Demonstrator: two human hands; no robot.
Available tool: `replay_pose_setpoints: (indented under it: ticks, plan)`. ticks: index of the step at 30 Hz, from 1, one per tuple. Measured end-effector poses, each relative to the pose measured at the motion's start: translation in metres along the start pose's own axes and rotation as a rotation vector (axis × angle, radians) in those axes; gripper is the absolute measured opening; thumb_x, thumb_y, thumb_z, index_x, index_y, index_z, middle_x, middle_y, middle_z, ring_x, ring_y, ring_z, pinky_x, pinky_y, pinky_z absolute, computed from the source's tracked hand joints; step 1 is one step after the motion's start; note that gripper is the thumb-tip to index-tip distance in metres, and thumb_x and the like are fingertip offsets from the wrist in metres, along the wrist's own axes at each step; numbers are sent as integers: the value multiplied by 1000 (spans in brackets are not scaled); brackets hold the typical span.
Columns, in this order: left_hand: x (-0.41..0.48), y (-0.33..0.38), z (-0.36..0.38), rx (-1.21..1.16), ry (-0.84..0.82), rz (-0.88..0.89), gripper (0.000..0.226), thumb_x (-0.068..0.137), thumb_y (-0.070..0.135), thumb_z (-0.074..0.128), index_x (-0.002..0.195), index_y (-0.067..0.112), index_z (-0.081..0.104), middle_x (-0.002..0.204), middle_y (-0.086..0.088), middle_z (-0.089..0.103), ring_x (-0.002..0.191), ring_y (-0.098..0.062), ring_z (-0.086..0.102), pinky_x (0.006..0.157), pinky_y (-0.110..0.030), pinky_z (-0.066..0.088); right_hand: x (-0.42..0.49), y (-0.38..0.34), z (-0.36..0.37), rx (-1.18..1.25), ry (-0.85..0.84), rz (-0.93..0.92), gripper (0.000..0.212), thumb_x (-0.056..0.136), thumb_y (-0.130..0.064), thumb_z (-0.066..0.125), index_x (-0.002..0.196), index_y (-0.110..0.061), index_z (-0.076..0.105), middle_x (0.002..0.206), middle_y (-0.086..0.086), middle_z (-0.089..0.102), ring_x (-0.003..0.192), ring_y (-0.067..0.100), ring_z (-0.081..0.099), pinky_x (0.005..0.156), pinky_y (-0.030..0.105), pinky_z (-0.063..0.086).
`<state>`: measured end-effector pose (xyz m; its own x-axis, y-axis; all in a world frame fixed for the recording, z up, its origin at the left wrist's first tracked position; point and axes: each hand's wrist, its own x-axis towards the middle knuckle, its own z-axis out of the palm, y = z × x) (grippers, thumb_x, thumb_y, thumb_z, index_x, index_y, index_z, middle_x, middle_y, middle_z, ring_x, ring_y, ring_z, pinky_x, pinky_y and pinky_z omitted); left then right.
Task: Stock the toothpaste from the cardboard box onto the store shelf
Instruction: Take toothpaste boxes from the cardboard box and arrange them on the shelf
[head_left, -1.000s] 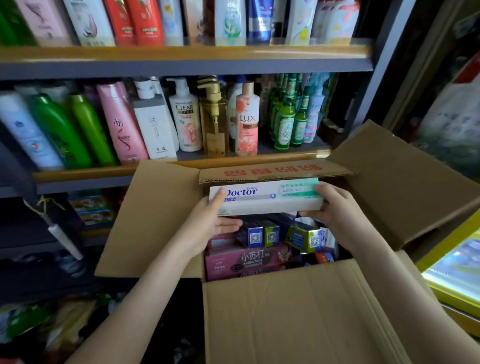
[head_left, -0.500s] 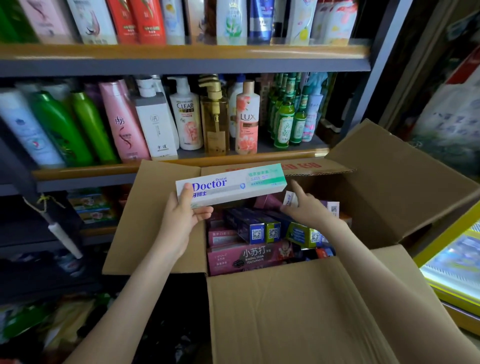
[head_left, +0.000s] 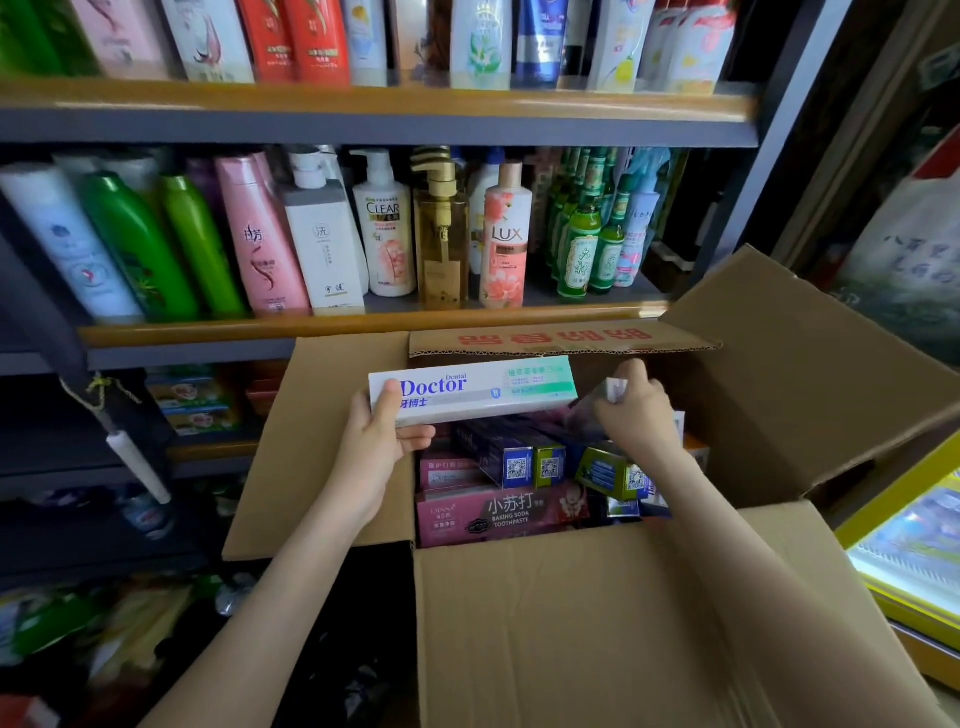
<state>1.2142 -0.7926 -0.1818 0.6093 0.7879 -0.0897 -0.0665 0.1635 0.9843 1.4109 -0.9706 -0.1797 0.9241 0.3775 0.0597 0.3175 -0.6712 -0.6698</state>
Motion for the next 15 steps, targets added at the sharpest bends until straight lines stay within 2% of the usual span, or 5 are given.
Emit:
replay_pose_setpoints:
  ticks: [2, 5, 8, 11, 15]
  plan:
    - [0, 0, 2, 39, 7, 0, 36, 102, 34, 42, 124, 6, 45, 108, -12, 67, 65, -17, 65, 58, -24, 54, 2, 6, -12, 92, 68, -2, 39, 89, -14, 56, 125, -12, 42, 113, 12, 49, 90, 24, 50, 60, 27, 41]
    - [0, 1, 8, 112, 10, 23, 31, 102, 34, 42, 120, 8, 45, 104, -9, 66, 64, -16, 65, 58, -23, 54, 3, 11, -24, 80, -38, -80, 38, 87, -16, 60, 122, -18, 45, 114, 10, 55, 100, 26, 56, 78, 42, 53]
    - [-1, 6, 17, 227, -51, 56, 24, 103, 31, 41, 117, 12, 43, 97, -4, 63, 64, -17, 63, 56, -21, 54, 0, 15, -25, -19, -204, -150, 38, 90, -20, 62, 125, -23, 46, 116, 5, 54, 105, 22, 54, 78, 33, 50]
    - [1, 11, 23, 389, -162, 51, 23, 103, 31, 39, 117, 13, 41, 97, -4, 62, 65, -19, 63, 58, -25, 53, -1, 25, -27, -27, -350, -126, 39, 99, -21, 49, 138, -25, 45, 128, 5, 56, 115, 20, 53, 85, 28, 45]
    - [16, 24, 23, 700, -216, 39, 29, 101, 41, 39, 114, 15, 45, 100, -3, 63, 77, -20, 63, 73, -34, 53, 4, 48, -46, -109, -304, -93, 39, 99, -15, 45, 136, -25, 50, 128, 6, 59, 108, 19, 57, 83, 29, 46]
